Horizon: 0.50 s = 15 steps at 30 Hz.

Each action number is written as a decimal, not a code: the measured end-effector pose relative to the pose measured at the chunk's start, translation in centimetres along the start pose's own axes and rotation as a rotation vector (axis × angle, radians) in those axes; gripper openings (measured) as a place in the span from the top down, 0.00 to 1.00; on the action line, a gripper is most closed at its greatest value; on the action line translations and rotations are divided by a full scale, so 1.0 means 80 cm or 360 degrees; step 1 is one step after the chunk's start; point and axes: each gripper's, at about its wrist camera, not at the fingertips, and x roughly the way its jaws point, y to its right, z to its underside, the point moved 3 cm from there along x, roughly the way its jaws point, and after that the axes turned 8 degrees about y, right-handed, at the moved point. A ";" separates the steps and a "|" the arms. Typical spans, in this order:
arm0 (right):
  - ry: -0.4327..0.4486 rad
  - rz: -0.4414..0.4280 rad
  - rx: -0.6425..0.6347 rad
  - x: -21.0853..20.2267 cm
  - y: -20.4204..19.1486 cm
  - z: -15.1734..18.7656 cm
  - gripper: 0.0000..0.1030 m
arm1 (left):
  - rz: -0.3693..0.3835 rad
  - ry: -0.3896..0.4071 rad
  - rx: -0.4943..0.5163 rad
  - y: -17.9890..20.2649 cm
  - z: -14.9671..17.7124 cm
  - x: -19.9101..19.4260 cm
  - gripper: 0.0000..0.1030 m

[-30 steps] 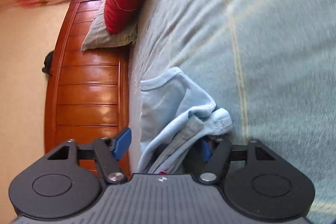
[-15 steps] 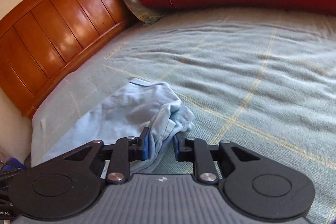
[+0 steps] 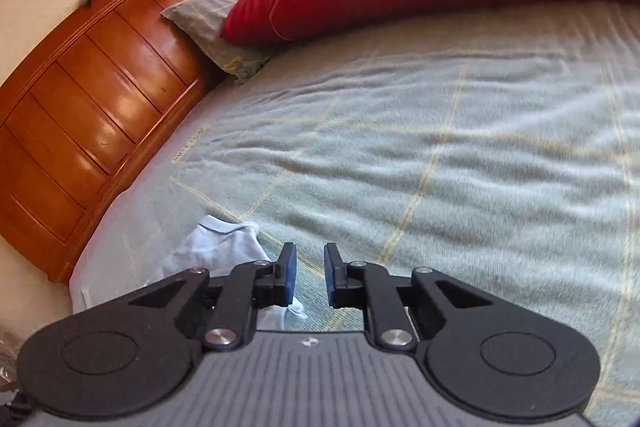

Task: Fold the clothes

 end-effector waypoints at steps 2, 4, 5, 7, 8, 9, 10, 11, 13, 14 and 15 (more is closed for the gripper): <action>-0.0011 -0.0055 -0.0081 -0.004 -0.014 -0.008 0.81 | 0.0013 -0.0003 0.0006 -0.001 -0.017 0.006 0.35; -0.0067 -0.0140 -0.0259 0.000 -0.047 -0.005 0.76 | 0.0006 -0.0026 -0.0004 -0.004 -0.029 0.025 0.35; -0.0093 -0.0138 -0.0335 0.006 -0.057 0.002 0.75 | -0.0009 -0.0058 -0.0015 -0.008 -0.031 0.038 0.35; -0.0145 -0.0129 -0.0485 0.019 -0.075 0.016 0.72 | -0.0077 -0.0113 -0.0070 -0.024 -0.027 0.062 0.37; -0.0190 -0.0094 -0.0519 0.030 -0.073 0.025 0.72 | -0.0067 -0.0130 -0.0109 -0.032 -0.021 0.070 0.38; -0.0236 -0.0058 -0.0550 0.040 -0.069 0.033 0.72 | -0.0053 -0.0145 -0.0149 -0.039 -0.015 0.077 0.38; -0.0283 -0.0022 -0.0581 0.051 -0.066 0.042 0.72 | -0.0045 -0.0137 -0.0137 -0.039 -0.013 0.078 0.38; -0.0293 -0.0021 -0.0583 0.052 -0.063 0.045 0.72 | -0.0038 -0.0128 -0.0121 -0.038 -0.012 0.078 0.38; -0.0310 -0.0022 -0.0581 0.054 -0.058 0.049 0.72 | -0.0059 -0.0147 -0.0055 -0.027 -0.022 0.073 0.38; -0.0307 -0.0045 -0.0606 0.049 -0.065 0.049 0.72 | -0.0061 -0.0138 -0.0019 -0.021 -0.030 0.070 0.38; -0.0303 -0.0070 -0.0633 0.043 -0.072 0.049 0.69 | -0.0054 -0.0120 0.0012 -0.015 -0.040 0.069 0.36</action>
